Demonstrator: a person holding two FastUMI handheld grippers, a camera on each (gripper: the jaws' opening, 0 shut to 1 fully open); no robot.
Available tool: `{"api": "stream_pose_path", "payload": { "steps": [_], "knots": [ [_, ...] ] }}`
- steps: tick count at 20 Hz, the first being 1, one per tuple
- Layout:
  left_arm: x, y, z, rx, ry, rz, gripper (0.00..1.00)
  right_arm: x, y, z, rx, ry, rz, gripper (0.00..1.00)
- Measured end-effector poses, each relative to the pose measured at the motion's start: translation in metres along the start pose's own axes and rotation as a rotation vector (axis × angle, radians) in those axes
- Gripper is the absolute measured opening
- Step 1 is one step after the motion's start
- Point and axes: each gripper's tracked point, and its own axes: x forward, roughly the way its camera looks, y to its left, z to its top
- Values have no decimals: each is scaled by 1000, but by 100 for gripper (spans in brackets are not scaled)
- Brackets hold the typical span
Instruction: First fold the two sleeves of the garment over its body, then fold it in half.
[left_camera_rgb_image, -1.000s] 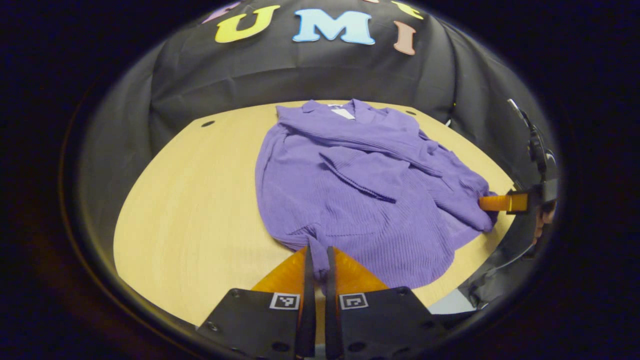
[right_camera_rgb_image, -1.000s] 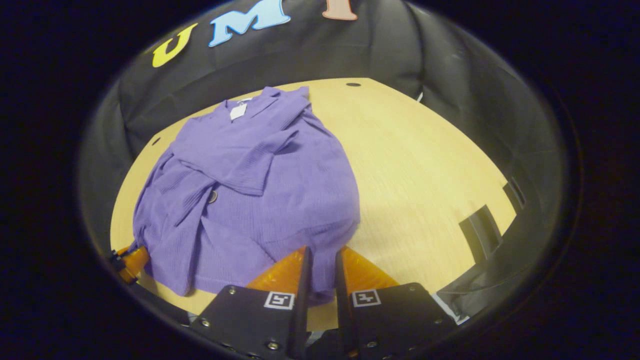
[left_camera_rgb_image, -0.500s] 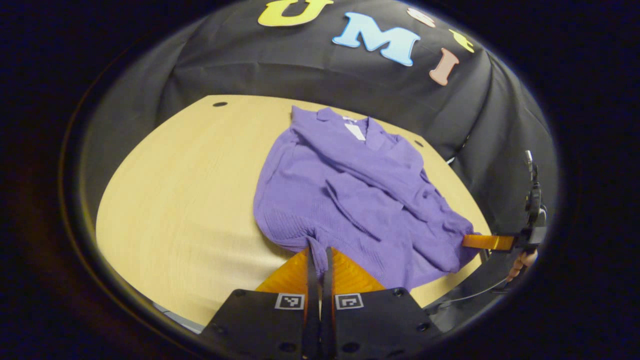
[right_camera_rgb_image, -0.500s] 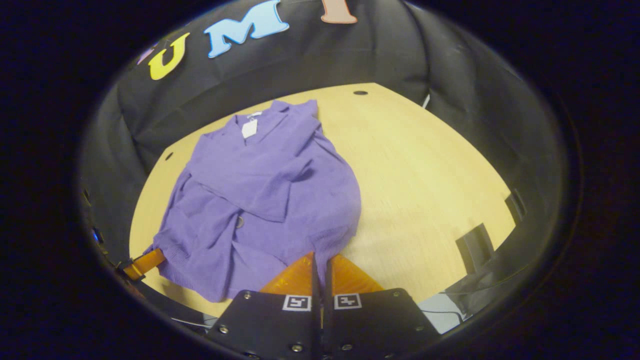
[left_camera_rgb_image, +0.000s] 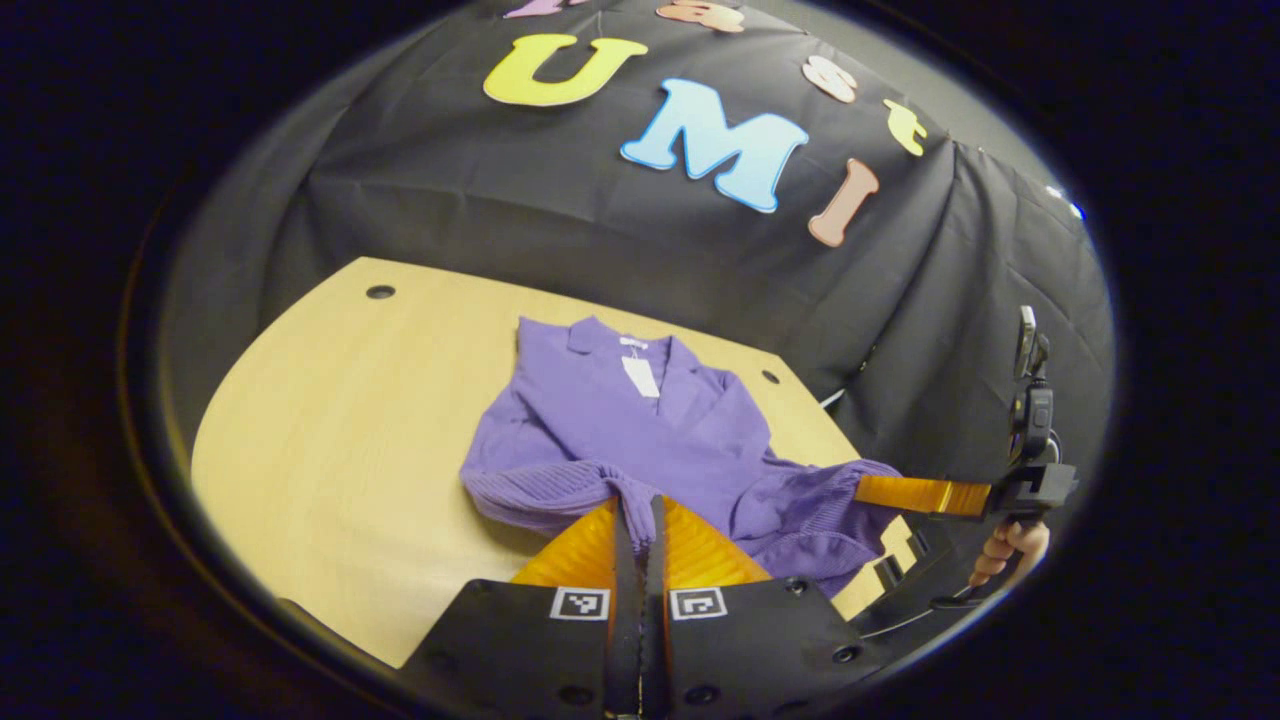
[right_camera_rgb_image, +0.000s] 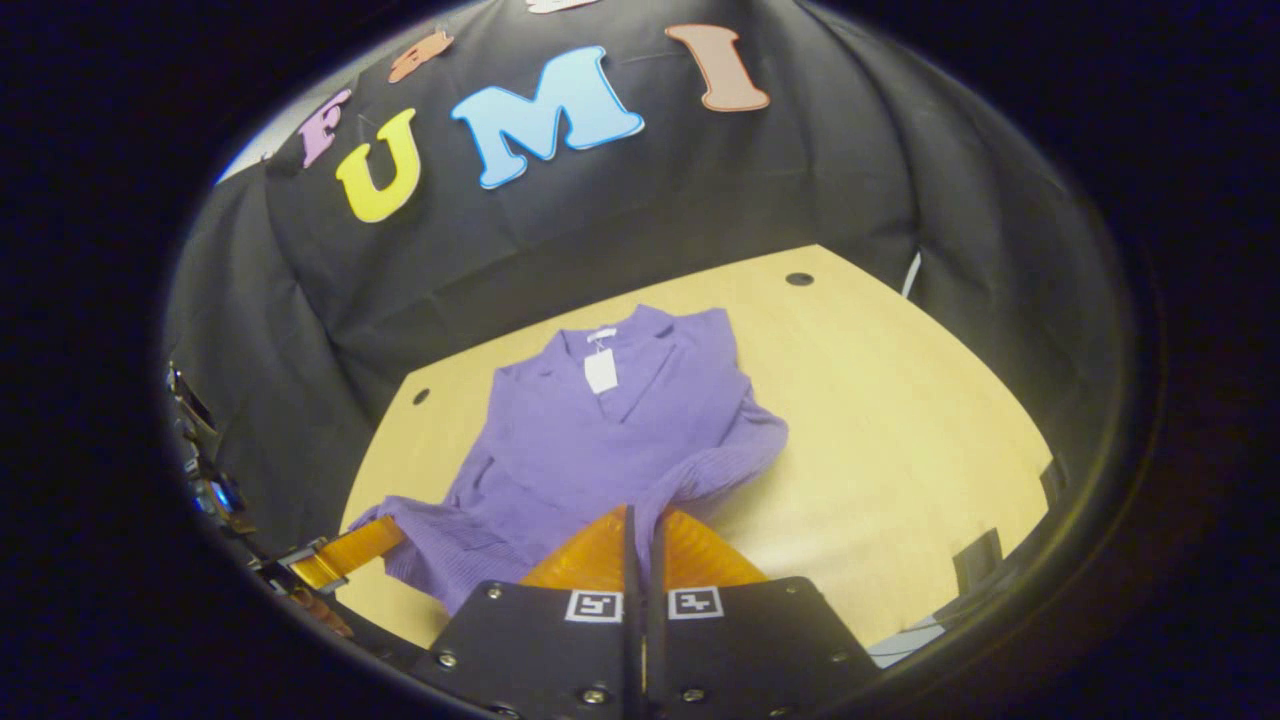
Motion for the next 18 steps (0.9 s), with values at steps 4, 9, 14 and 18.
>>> {"api": "stream_pose_path", "payload": {
  "steps": [4, 9, 14, 18],
  "knots": [
    [11, 3, 62, 4, -96, 7, 7, 10, 6, 52, -39, -58, 36, 2],
    [43, 12, 134, 38, -188, 57, 7, 39, 8, 119, -114, -122, 80, 2],
    [91, 20, 189, 83, -273, 148, 8, 94, -13, 176, -66, -135, 114, 2],
    [145, 42, 215, 101, -294, 225, 7, 152, -44, 214, 2, -112, 101, 2]
  ]
}}
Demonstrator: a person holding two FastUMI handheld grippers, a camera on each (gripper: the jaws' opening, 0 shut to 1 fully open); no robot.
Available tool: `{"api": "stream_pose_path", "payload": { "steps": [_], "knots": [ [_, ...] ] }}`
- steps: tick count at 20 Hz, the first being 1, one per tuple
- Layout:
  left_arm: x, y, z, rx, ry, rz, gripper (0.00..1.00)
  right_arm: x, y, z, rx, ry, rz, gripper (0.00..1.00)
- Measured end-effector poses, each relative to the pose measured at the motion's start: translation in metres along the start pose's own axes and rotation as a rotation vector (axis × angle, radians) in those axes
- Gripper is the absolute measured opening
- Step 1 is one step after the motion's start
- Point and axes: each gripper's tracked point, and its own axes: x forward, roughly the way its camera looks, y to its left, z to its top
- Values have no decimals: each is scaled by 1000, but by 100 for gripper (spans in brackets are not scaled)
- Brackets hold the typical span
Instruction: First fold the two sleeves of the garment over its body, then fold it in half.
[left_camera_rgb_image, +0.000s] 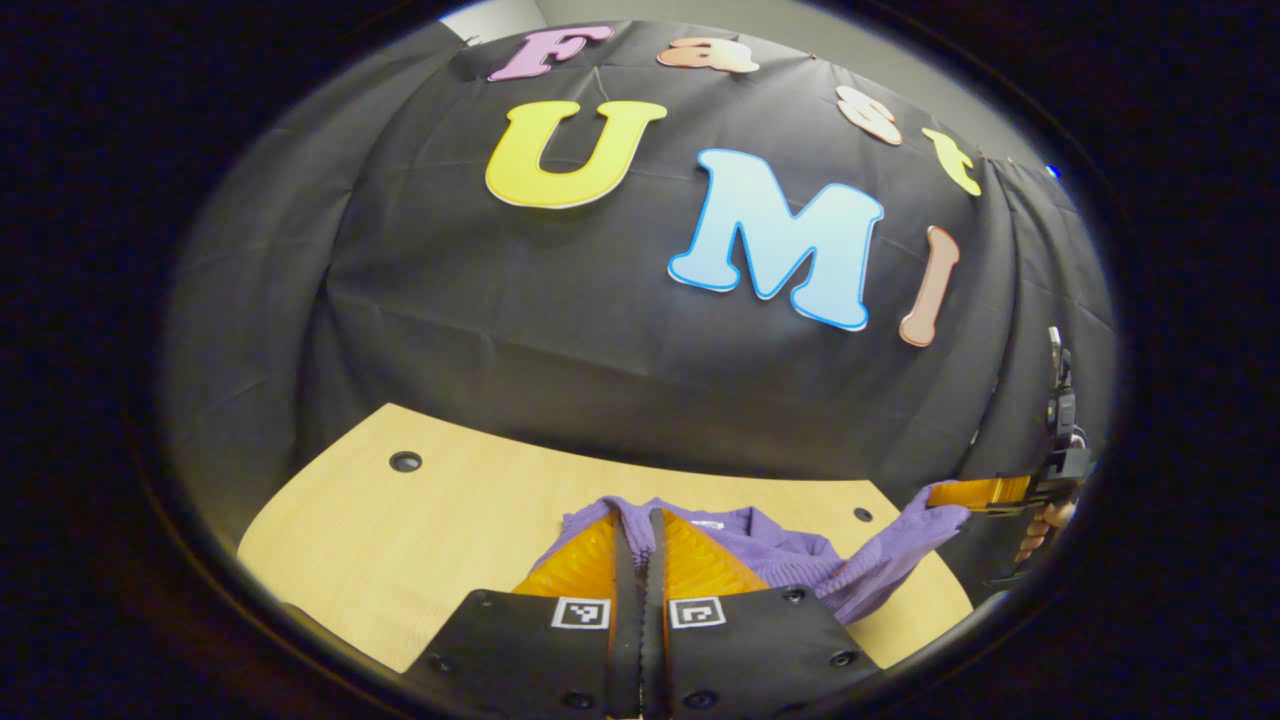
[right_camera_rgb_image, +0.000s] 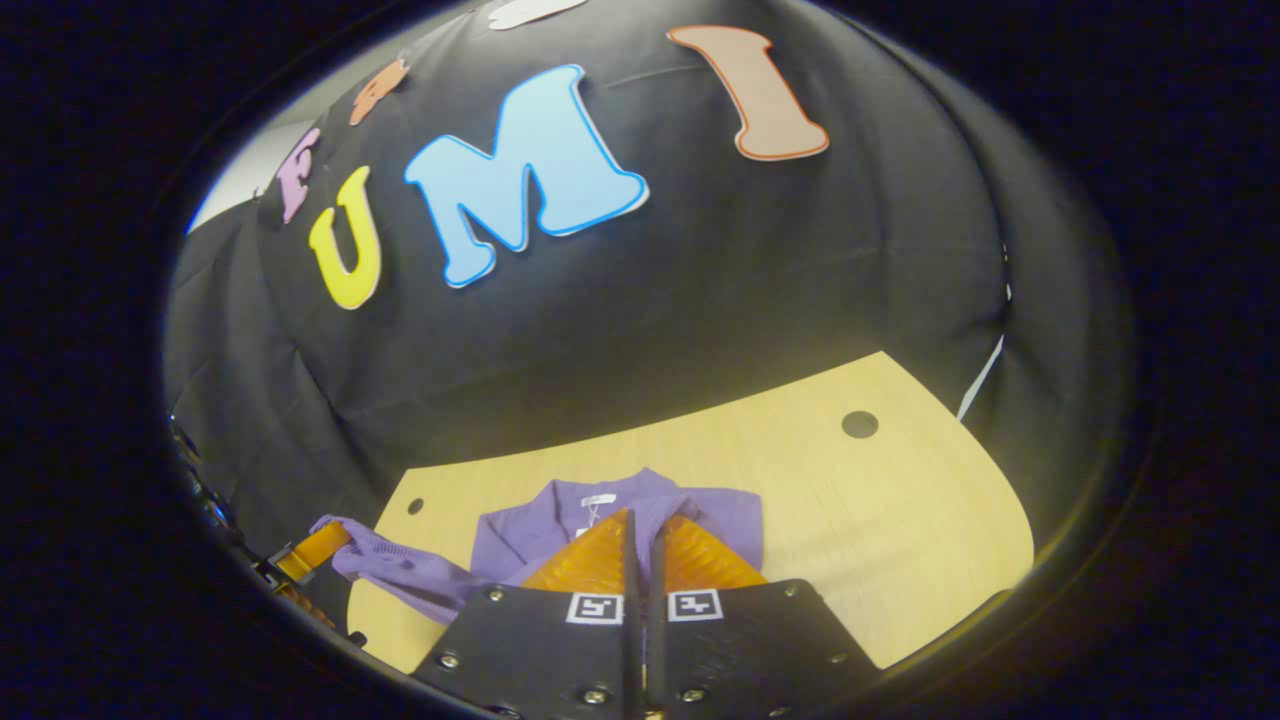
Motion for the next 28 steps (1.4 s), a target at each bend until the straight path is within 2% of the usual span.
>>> {"api": "stream_pose_path", "payload": {
  "steps": [6, 10, 14, 18, 19, 20, 21, 23, 24, 25, 26, 27, 28],
  "knots": [
    [96, 9, -18, 108, 17, 66, 7, 77, -42, -2, 28, 48, -15, 2],
    [147, 25, -54, 161, 54, 113, 7, 127, -58, -16, 9, 64, -39, 2],
    [178, 36, -74, 187, 51, 149, 7, 160, -70, -30, -72, 62, -77, 2],
    [191, 33, -95, 224, 89, 157, 12, 174, -75, -43, -147, 69, -108, 2],
    [193, 30, -96, 229, 94, 155, 24, 173, -75, -44, -173, 67, -119, 2],
    [191, 30, -94, 233, 98, 156, 29, 172, -76, -44, -202, 65, -134, 5],
    [189, 26, -93, 225, 99, 146, 43, 169, -76, -43, -232, 58, -146, 5],
    [183, 18, -85, 197, 84, 125, 71, 157, -73, -33, -294, 31, -166, 11],
    [178, 17, -77, 185, 70, 122, 85, 149, -69, -28, -324, 12, -182, 27],
    [171, 14, -68, 176, 55, 117, 99, 139, -63, -20, -344, -10, -187, 35],
    [163, 11, -59, 172, 36, 113, 100, 133, -55, -12, -352, -35, -192, 61],
    [155, 9, -48, 172, 13, 108, 100, 123, -47, -4, -356, -62, -198, 70],
    [145, 8, -38, 174, -9, 104, 95, 112, -40, 4, -360, -92, -201, 84]
  ]
}}
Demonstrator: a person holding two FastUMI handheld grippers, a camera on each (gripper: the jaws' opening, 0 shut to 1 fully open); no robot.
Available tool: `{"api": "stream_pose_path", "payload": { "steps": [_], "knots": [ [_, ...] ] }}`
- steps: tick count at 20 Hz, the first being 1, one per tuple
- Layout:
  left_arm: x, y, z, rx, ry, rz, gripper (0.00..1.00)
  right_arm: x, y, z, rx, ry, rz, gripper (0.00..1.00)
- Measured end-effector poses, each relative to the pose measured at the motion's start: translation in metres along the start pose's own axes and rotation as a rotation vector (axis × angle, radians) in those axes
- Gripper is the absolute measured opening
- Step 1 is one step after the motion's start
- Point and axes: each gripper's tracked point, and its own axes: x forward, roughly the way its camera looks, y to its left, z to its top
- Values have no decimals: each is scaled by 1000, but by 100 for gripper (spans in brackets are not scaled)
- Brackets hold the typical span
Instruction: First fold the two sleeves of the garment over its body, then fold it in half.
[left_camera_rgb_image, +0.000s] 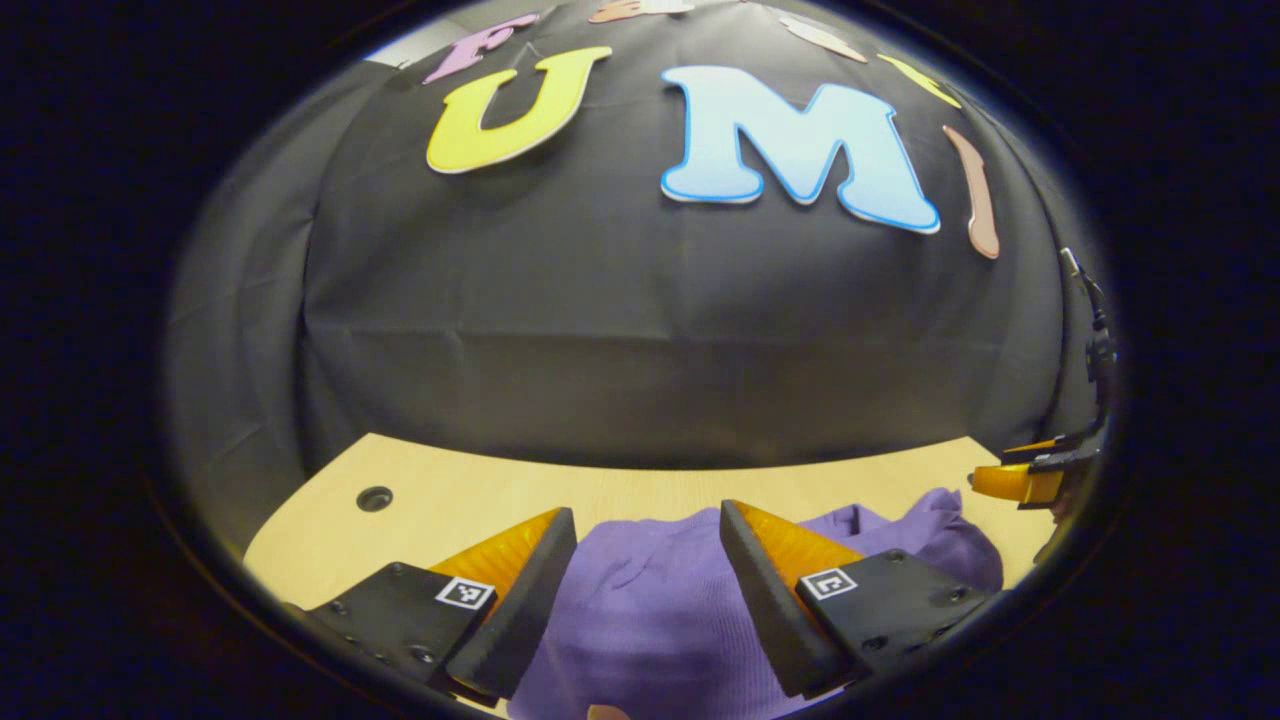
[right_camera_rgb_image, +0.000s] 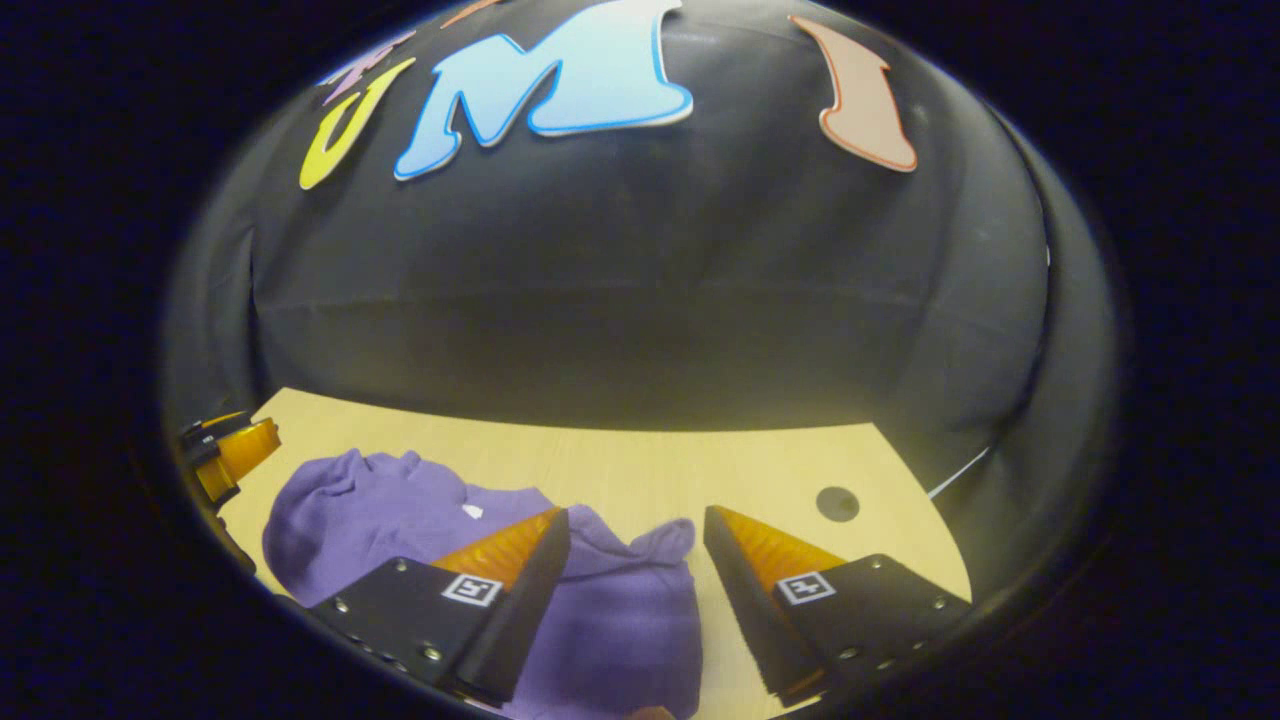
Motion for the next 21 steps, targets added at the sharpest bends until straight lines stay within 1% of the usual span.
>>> {"api": "stream_pose_path", "payload": {
  "steps": [1, 4, 7, 10, 11, 12, 13, 14, 18, 21],
  "knots": [
    [-11, 1, 11, 0, -21, -3, 100, -14, 0, 10, -2, -30, -12, 88],
    [-52, 10, 43, -12, -92, -5, 100, -58, 8, 38, -3, -119, -29, 89],
    [-101, 21, 74, -14, -166, 1, 100, -110, 16, 64, -11, -221, -45, 89],
    [-154, 31, 99, -6, -229, -3, 100, -158, 27, 81, -12, -313, -60, 89],
    [-170, 35, 106, 4, -244, 0, 99, -177, 30, 84, -10, -335, -68, 88],
    [-186, 37, 111, 15, -259, 1, 95, -194, 35, 84, -9, -352, -76, 89],
    [-203, 39, 115, 25, -274, 2, 95, -213, 40, 84, -10, -366, -79, 89],
    [-223, 42, 119, 31, -289, -1, 99, -229, 44, 84, -13, -387, -86, 89],
    [-287, 49, 125, 54, -347, -14, 99, -297, 57, 73, -21, -471, -125, 88],
    [-324, 57, 117, 40, -352, -17, 99, -339, 61, 62, -34, -512, -152, 88]
  ]
}}
